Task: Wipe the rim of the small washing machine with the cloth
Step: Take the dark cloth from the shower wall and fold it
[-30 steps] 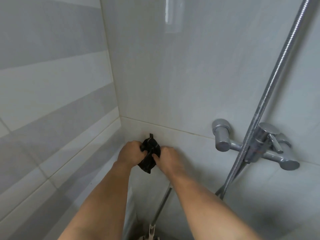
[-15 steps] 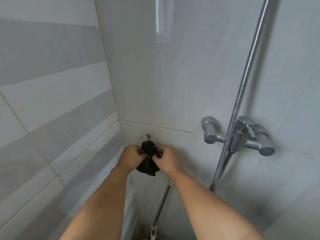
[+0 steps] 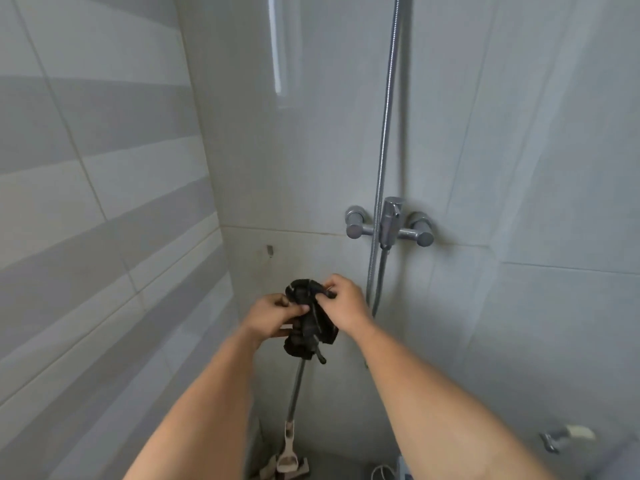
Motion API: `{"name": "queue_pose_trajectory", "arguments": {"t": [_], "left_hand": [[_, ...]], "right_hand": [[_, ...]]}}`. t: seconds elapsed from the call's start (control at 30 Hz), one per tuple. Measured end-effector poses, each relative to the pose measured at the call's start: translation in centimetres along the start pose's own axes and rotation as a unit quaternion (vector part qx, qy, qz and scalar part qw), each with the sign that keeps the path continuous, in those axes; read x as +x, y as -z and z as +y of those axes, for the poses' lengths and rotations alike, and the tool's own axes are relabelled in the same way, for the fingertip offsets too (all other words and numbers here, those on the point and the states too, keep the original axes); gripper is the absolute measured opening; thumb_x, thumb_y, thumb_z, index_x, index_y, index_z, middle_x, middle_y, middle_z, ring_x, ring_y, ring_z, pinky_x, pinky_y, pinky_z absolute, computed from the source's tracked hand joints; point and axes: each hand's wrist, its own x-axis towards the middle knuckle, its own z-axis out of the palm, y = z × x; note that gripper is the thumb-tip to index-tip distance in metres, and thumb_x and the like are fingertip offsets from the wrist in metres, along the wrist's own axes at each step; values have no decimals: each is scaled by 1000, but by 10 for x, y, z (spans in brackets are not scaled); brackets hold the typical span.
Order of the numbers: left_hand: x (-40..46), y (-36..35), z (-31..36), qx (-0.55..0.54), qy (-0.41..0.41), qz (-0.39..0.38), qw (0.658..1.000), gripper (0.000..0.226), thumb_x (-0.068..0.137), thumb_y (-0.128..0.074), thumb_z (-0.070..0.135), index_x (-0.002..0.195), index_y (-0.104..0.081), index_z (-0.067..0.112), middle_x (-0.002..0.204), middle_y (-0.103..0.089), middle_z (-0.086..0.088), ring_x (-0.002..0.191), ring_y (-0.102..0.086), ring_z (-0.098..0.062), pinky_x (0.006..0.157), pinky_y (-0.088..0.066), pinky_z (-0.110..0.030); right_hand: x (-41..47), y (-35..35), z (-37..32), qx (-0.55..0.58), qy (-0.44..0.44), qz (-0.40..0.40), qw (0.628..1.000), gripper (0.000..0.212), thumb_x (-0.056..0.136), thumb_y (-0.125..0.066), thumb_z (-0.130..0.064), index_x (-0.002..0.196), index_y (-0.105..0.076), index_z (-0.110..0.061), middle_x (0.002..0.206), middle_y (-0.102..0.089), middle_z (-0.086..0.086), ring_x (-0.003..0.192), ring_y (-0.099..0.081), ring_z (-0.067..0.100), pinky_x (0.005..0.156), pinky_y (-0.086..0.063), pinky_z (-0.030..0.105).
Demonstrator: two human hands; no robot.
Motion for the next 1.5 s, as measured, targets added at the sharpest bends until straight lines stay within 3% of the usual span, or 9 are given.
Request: {"name": "queue_pose_trajectory", "arguments": {"t": [0.2,0.37,0.57,0.73,0.9,1.13,1.2,1.33,1.5], "left_hand": [[-54,-60,-2,-52,30,-90,994,37,84,-83,25,114,-64,15,102,-79,-10,93,-77,-24,73,-61,-36],[-71,-116,10,-53,42,-162,985,30,93,-73,32,110,-69,7,101,-79,-10,95,-75,-24,78,-59,-37],[-68,-187,22,-56,104,-128,985,28,101,-58,33,104,-70,7,94,-77,-10,90,-72,-27,77,-59,-39],[-61,-231,25,-85,176,-148,969,32,104,-49,26,113,-67,1,102,-76,-19,93,-73,-34,75,-60,-42],[-64,-262,22,12,182,-143,973,31,103,-49,26,107,-68,3,97,-76,-16,91,-72,-31,74,-59,-42],[-60,-278,-1,53,143,-163,975,63,72,-85,48,125,-61,23,120,-69,0,114,-63,-21,97,-54,-45],[-59,-281,-11,72,149,-195,967,71,67,-87,53,127,-63,26,130,-63,4,126,-54,-20,105,-44,-48],[-63,-296,-27,71,143,-204,966,34,88,-75,38,116,-67,19,120,-70,2,115,-62,-19,110,-31,-55],[-48,-325,-47,2,163,-140,977,28,98,-64,30,117,-63,10,110,-74,-15,100,-71,-33,83,-56,-45]], "right_hand": [[-62,71,22,26,-56,20,998,10,87,-74,-23,96,-69,-26,100,-73,-3,92,-68,15,84,-54,30],[-98,122,50,7,-104,46,994,11,85,-77,-19,95,-76,-20,95,-76,-2,91,-70,17,86,-56,33],[-135,163,88,7,-148,63,987,22,94,-66,-33,112,-76,-22,107,-74,-6,101,-68,12,81,-46,20],[-152,199,119,123,-216,-50,967,34,86,-77,-39,115,-75,-22,106,-76,-7,94,-70,8,77,-53,18],[-151,219,155,80,-270,-132,950,30,74,-81,-43,100,-80,-27,81,-75,-8,74,-64,12,68,-45,28],[-155,235,185,170,-316,-176,917,17,87,-76,-23,102,-77,-16,92,-78,6,85,-73,20,79,-59,34],[-156,240,195,198,-320,-173,910,13,87,-75,-21,98,-77,-15,93,-77,9,85,-72,22,81,-59,37],[-157,244,216,188,-298,-124,928,18,85,-78,-20,103,-78,-19,99,-79,10,89,-74,26,95,-58,45],[-166,221,236,58,-181,-47,981,24,92,-71,-27,116,-74,-30,109,-72,-4,98,-68,10,101,-54,36]]}}
